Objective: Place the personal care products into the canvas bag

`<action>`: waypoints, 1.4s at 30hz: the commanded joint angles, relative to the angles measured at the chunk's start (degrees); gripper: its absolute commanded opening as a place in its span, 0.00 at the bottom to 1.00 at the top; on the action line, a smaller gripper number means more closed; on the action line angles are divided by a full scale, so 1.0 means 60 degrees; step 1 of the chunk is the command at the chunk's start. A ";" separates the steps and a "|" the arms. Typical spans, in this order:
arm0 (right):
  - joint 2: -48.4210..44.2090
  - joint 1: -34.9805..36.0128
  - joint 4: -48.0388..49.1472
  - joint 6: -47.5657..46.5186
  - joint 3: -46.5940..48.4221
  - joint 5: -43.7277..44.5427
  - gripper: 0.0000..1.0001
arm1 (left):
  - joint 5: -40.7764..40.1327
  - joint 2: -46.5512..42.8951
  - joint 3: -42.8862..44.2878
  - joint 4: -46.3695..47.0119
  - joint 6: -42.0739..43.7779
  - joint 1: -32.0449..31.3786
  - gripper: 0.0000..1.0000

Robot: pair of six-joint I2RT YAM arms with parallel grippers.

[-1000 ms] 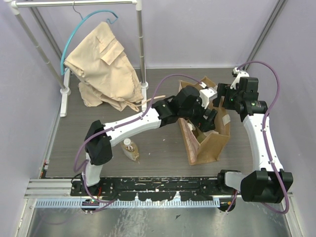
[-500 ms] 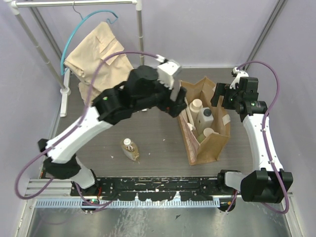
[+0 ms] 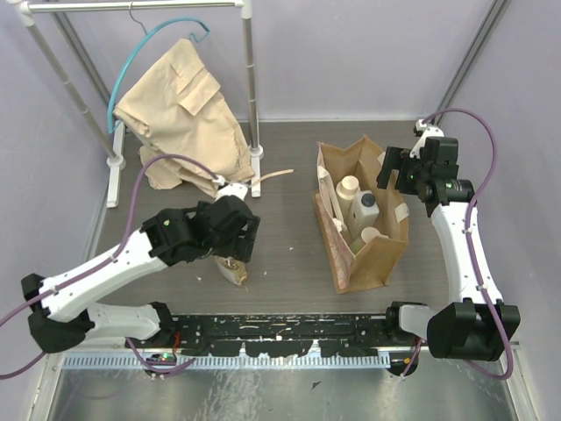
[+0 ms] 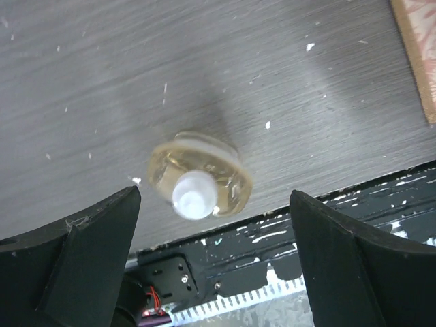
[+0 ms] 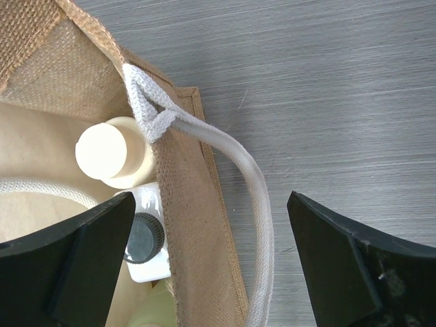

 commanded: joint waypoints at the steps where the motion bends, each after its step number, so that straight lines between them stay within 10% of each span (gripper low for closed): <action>1: -0.0062 -0.0037 0.0357 0.0128 0.0161 0.0075 1.00 | -0.0769 -0.1274 -0.0810 -0.0282 -0.1635 -0.0042 0.98; 12: -0.0639 0.0539 0.0101 -0.0269 0.0567 -0.0684 1.00 | -0.1734 -0.2023 -0.1301 0.0094 -0.1765 -0.0054 0.98; 18: -0.0891 0.1943 -0.0389 -0.0514 0.1804 0.0110 1.00 | -0.1886 -0.1184 0.0218 0.0980 0.0446 0.0639 0.98; 26: -0.1739 0.3043 -0.1105 -0.0629 0.2568 -0.0202 1.00 | 0.2922 0.0611 0.1840 0.3726 0.3025 0.3503 0.98; 42: -0.3283 0.3322 -0.2029 -0.1061 0.2072 -0.3389 1.00 | 0.6545 0.7165 0.8943 0.2904 0.5097 0.3608 0.98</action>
